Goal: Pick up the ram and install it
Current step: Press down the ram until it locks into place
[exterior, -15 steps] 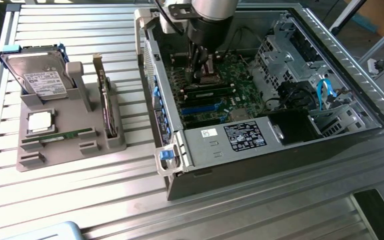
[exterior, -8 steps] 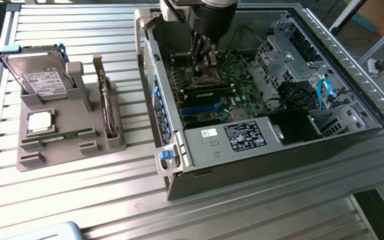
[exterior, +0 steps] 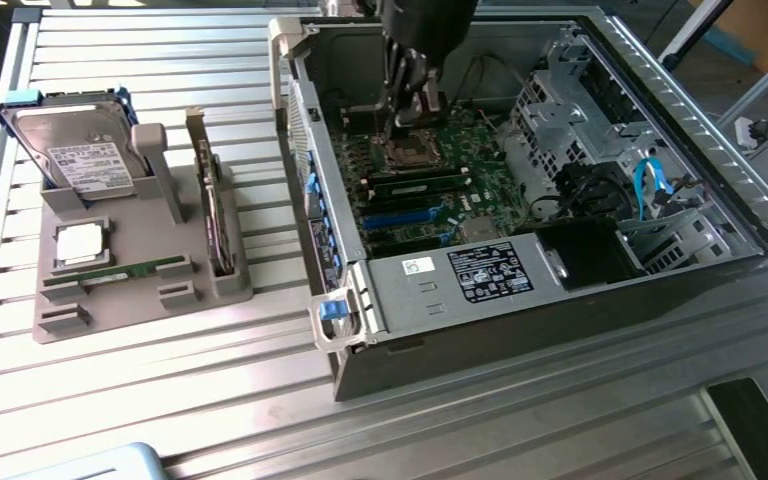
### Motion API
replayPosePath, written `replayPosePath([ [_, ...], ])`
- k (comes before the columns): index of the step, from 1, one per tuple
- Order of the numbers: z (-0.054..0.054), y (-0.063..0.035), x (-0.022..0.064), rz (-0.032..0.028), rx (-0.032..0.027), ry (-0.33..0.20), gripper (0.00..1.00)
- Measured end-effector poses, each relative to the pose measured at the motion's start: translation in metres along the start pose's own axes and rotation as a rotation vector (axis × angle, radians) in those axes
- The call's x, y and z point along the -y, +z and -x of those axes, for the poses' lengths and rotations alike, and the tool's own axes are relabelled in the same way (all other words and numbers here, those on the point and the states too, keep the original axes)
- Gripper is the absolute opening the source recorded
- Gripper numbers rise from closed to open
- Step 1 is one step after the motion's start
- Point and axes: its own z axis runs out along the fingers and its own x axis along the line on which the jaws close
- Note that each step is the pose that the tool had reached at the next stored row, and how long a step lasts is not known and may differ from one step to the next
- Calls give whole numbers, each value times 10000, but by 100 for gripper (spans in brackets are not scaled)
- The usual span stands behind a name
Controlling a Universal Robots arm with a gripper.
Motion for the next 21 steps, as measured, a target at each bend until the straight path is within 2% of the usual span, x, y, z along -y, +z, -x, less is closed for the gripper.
replayPosePath([
  [4,0,-56,1,0,-8,0,11],
  [12,0,-57,13,0,-10,1,11],
  [16,1,-55,79,0,-8,1,11],
  [21,2,-54,250,-1,-7,0,11],
])
